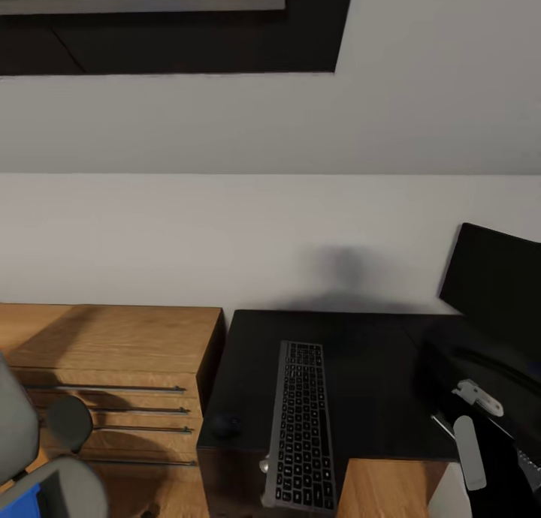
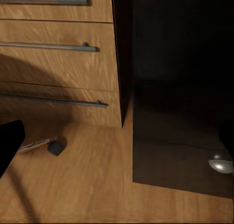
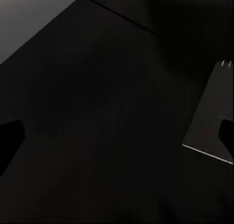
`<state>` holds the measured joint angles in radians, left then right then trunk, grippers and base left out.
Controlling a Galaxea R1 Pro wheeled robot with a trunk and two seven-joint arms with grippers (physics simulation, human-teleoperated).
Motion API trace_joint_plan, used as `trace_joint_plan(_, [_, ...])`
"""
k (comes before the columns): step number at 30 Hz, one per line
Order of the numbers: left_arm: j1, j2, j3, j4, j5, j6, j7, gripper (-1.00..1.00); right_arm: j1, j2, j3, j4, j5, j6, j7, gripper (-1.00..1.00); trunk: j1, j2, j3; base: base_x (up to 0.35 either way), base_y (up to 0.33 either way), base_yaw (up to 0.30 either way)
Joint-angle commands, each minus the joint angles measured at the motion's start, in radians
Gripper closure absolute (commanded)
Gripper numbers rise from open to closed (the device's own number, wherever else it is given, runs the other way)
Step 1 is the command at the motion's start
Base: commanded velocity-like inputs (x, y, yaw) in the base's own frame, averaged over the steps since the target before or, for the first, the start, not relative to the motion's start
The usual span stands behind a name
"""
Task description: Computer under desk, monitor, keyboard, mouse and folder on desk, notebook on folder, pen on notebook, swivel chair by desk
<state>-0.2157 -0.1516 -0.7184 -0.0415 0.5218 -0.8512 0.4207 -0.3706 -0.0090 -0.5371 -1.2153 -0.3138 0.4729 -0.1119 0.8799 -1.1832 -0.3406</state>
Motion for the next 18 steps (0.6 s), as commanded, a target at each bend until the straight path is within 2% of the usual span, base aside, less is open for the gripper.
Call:
trace_joint_plan(1, [-0.001,0.0,-0.009,0.0,0.004,-0.002,0.006,-1.0,-0.001,0.0,0.001,0.003,-0.011,0.004,-0.008,-1.0,-0.001,-0.001,-0.001,-0.32,0.054,0.0])
trace_joint_plan(9, [-0.001,0.0,-0.007,0.0,0.005,0.0,0.007,-1.0,-0.001,0.002,0.002,0.034,-0.012,0.002,-0.008,-1.0,-0.001,-0.001,-0.001,-0.303,0.019,-0.027])
trace_joint_plan(14, [-0.001,0.004,-0.005,0.001,0.008,0.004,0.011,-1.0,-0.001,0.005,0.007,0.076,-0.013,-0.001,-0.007,-1.0,-0.001,-0.001,-0.001,-0.106,0.003,-0.076])
trace_joint_plan(15, [-0.001,0.017,-0.001,0.001,0.025,0.005,0.013,-1.0,-0.001,0.028,0.024,0.121,-0.012,-0.024,-0.003,-1.0,-0.001,-0.001,-0.001,-0.02,0.0,-0.017])
trace_joint_plan(17, [-0.001,0.022,0.004,0.001,0.04,0.006,0.013,-1.0,-0.001,0.037,0.032,0.13,-0.012,-0.043,-0.001,-1.0,-0.001,-0.001,-0.001,-0.014,0.0,-0.012])
trace_joint_plan(18, [-0.001,0.025,0.007,0.001,0.059,0.007,0.012,-1.0,-0.001,0.043,0.038,0.136,-0.012,-0.065,0.0,-1.0,-0.001,-0.001,-0.001,-0.008,0.0,-0.007])
